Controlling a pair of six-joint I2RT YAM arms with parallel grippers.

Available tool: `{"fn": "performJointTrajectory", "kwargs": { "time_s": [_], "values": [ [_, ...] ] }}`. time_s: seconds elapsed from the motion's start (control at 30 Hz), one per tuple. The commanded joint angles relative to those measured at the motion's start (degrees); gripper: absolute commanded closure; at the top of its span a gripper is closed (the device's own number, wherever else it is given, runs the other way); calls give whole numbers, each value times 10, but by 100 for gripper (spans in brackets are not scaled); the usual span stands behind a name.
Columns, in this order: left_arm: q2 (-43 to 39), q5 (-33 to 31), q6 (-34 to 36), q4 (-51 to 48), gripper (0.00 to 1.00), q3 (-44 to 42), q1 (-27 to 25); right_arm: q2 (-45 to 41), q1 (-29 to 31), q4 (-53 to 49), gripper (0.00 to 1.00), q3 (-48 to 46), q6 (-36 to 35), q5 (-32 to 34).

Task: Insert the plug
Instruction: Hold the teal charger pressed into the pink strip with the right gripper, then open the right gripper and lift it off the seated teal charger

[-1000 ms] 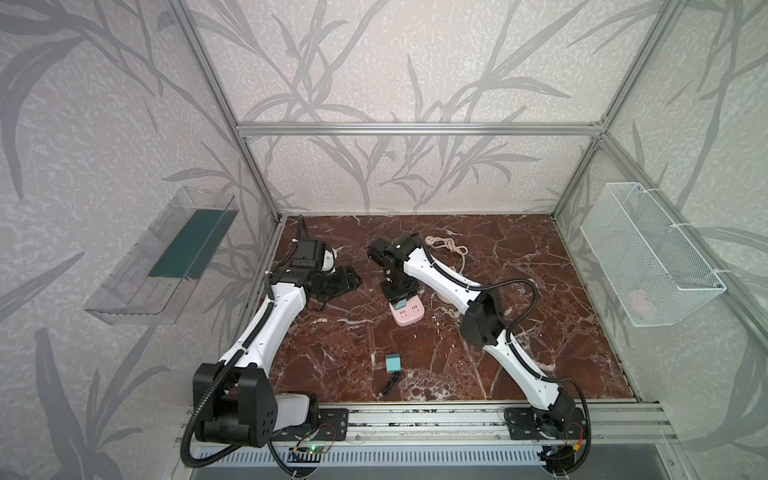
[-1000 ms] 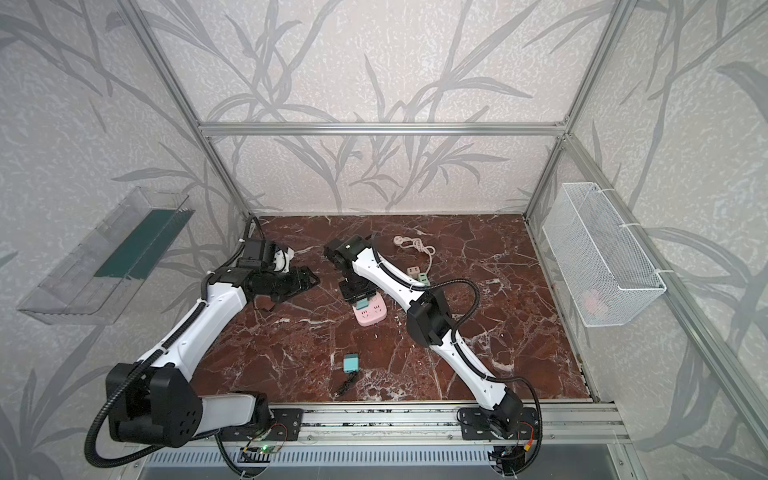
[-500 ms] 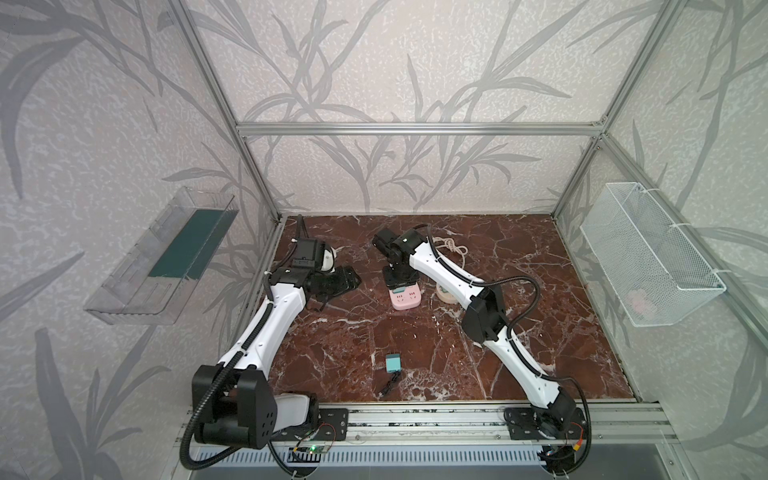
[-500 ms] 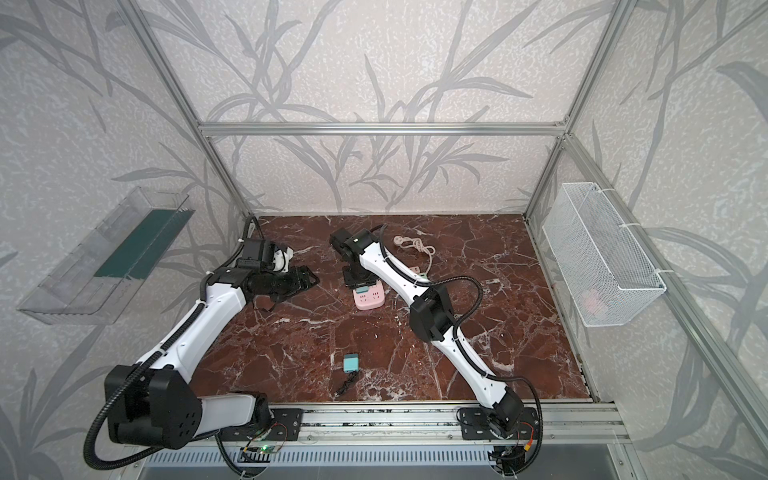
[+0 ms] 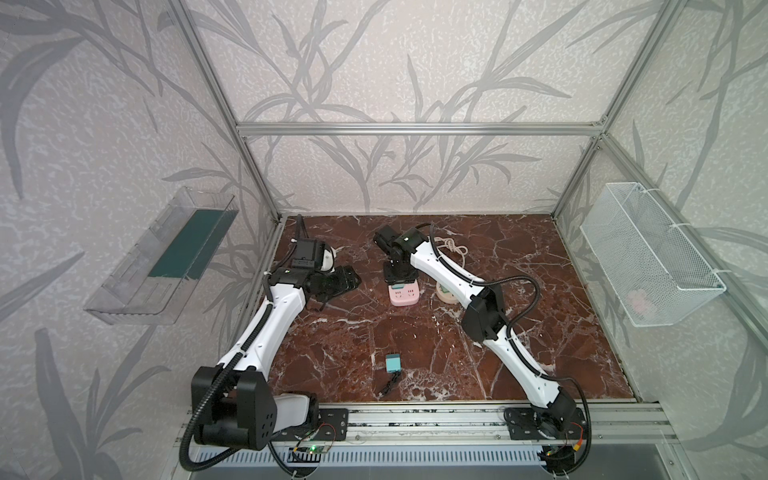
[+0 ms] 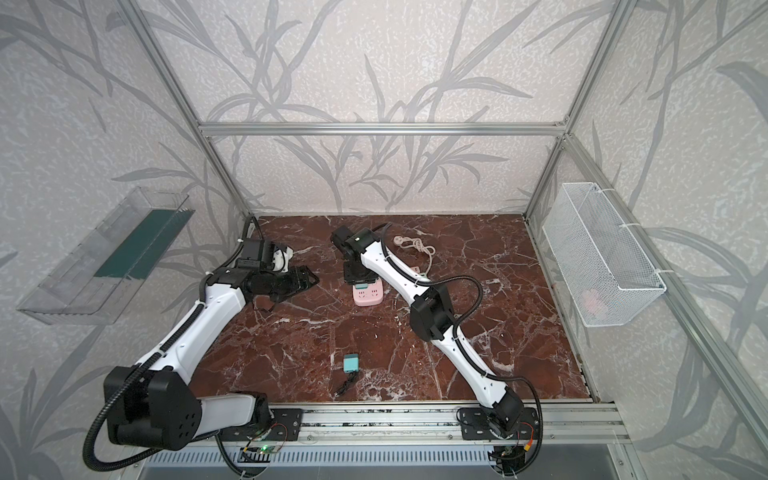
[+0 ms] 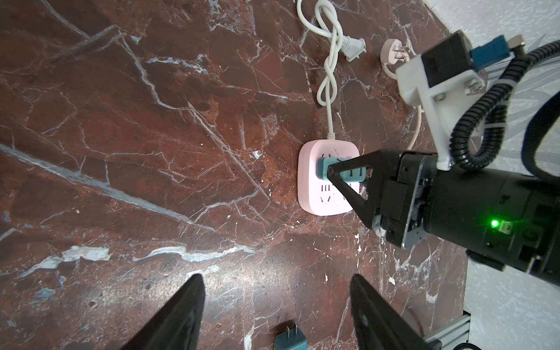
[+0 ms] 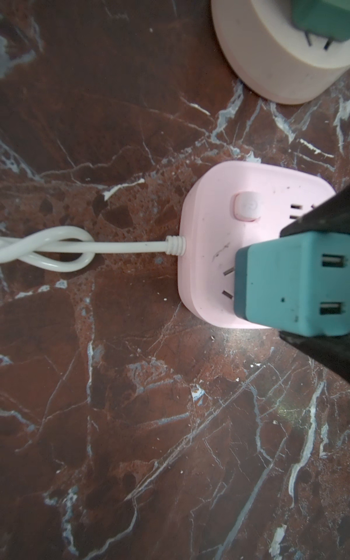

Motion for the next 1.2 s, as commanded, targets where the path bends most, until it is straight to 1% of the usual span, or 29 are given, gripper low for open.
{"fn": "performJointTrajectory", "kwargs": {
  "time_s": [0.0,0.1,0.27,0.33,0.47,0.53,0.67,0.77,0.83,0.93,1.1,1.13,1.17],
  "values": [
    [-13,0,0,1,25,-7,3,-10,0,-20,100,-58,17,-12],
    [-14,1,1,2,25,-7,3,-51,7,-2,100,-126,28,-9],
    [-15,4,0,2,25,-7,3,-122,17,59,100,-242,40,-3],
    [-15,6,0,4,25,-7,3,-126,17,63,100,-255,42,-2],
    [-16,6,0,4,25,-7,3,-123,17,57,100,-247,37,-5],
    [-16,4,-1,4,25,-7,3,-128,17,56,90,-246,34,-3],
    [-18,3,0,5,25,-7,3,-154,17,61,63,-248,27,15],
    [-19,0,-1,4,25,-7,3,-186,20,70,51,-255,19,30],
    [-20,0,0,4,25,-7,4,-214,23,87,45,-276,14,34],
    [-20,-1,0,4,25,-7,4,-253,31,98,40,-306,9,38],
    [-19,-1,-1,4,25,-7,4,-301,59,73,37,-362,-12,41],
    [-18,-1,0,5,25,-7,3,-314,69,74,34,-384,-24,45],
    [-18,0,0,5,25,-7,3,-328,81,79,29,-409,-30,48]
  ]
}}
